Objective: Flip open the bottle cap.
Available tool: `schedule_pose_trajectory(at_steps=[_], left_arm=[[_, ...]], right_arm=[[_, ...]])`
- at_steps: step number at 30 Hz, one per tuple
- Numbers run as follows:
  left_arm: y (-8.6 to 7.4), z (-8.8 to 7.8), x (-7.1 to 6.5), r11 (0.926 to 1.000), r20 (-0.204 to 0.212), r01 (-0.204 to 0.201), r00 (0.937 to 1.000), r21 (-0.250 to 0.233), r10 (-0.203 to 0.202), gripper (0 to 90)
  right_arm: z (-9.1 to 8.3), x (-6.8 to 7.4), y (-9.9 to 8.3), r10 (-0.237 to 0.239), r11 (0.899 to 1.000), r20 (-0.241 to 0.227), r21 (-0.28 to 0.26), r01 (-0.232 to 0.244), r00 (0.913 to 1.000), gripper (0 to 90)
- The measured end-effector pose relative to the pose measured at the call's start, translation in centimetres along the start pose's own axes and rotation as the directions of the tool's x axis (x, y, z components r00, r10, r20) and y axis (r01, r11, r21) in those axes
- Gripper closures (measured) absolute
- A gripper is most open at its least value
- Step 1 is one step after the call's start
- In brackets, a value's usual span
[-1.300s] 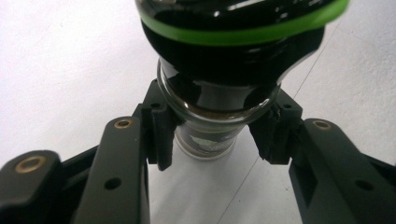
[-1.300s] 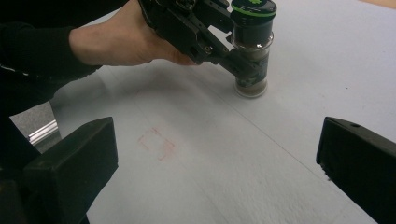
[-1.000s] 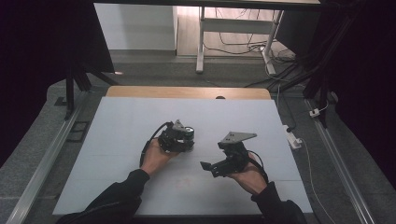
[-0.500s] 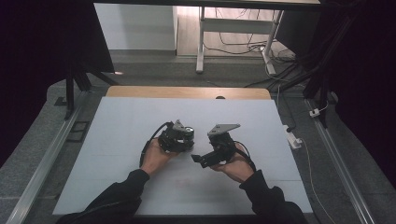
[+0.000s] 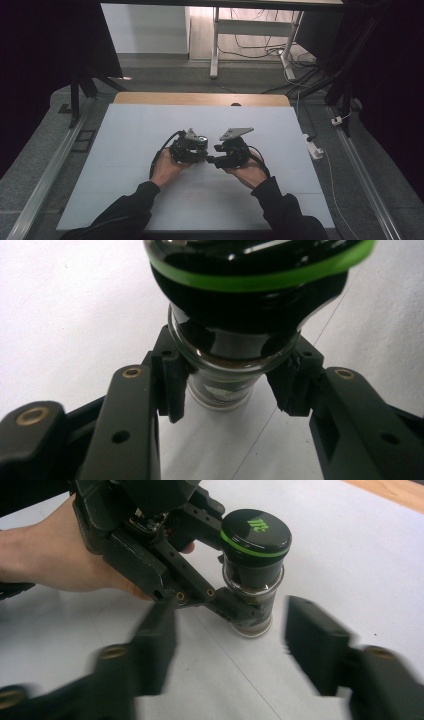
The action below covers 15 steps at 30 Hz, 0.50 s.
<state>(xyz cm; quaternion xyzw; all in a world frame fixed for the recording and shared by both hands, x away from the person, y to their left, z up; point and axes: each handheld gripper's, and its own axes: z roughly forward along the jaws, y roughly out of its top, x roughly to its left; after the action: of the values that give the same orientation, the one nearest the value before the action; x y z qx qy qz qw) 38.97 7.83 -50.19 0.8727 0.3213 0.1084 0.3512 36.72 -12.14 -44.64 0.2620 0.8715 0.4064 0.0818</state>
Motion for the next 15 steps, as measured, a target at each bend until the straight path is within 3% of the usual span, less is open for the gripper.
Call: schedule_pose_trajectory(at_steps=[2, 3, 9, 15], left_arm=[[0.0, 0.0, 0.0, 1.0, -0.001, 0.0, 1.0, 0.0, 0.0, 53.8], [0.0, 0.0, 0.0, 1.0, -0.001, 0.0, 1.0, -0.001, 0.0, 53.9], [0.0, 0.0, -0.1, 1.0, -0.002, 0.001, 1.0, -0.001, -0.001, 53.8], [0.0, 0.0, 0.0, 1.0, -0.003, -0.001, 1.0, 0.002, 0.001, 53.9]], right_arm=[[0.1, -0.1, 0.1, -0.001, 1.0, -0.004, 0.002, 0.001, 1.0, 57.4], [0.4, -0.2, 0.2, -0.003, 1.0, -0.016, 0.01, 0.003, 0.9999, 65.9], [1.4, -0.5, 0.7, -0.017, 1.0, -0.022, 0.023, 0.017, 0.9996, 87.5], [2.2, -0.6, 1.0, -0.013, 1.0, -0.028, 0.014, 0.013, 0.9995, 89.9]])
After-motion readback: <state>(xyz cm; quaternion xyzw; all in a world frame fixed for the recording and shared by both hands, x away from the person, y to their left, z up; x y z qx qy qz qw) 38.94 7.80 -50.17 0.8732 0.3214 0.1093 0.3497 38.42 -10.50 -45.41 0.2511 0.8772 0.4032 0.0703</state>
